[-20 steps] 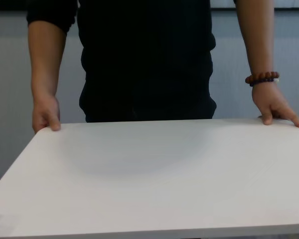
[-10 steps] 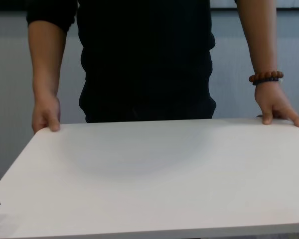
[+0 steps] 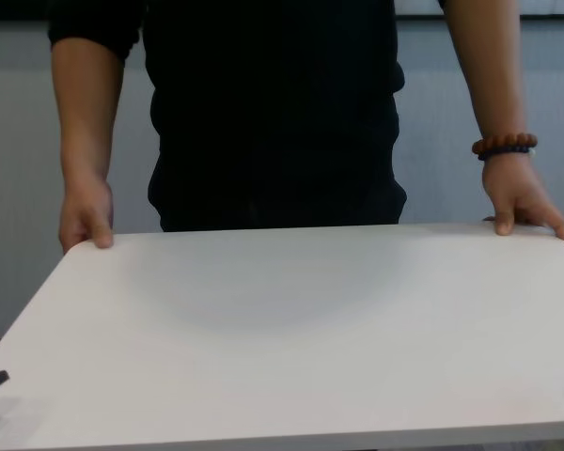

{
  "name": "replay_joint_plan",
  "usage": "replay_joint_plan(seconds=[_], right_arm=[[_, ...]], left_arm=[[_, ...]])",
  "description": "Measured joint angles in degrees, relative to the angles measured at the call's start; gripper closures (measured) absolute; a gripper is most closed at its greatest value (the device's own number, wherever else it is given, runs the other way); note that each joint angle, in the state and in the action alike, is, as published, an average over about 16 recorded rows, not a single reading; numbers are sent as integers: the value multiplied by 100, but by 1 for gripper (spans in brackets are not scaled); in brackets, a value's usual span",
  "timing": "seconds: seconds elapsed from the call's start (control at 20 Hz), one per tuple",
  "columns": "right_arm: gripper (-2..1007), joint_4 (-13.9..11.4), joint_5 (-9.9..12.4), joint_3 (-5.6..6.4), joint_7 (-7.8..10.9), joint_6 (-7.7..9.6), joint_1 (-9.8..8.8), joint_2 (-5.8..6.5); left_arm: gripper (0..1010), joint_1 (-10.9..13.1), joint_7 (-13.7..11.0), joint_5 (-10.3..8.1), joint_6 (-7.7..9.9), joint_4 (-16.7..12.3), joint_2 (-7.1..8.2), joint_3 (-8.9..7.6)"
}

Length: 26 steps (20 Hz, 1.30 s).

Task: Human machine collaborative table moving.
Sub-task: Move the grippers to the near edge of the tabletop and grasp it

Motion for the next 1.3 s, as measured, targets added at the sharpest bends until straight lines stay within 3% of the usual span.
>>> replay_joint_plan(seconds=[0.65,1.3], right_arm=[[5,58,-218,81,-1,-91,-22,-117],[5,157,-541,118,71,-111,12,-270]], left_arm=[[6,-219,102,325,-4,275,-306,-1],[6,-249,140,518,-36,348,-473,-140]])
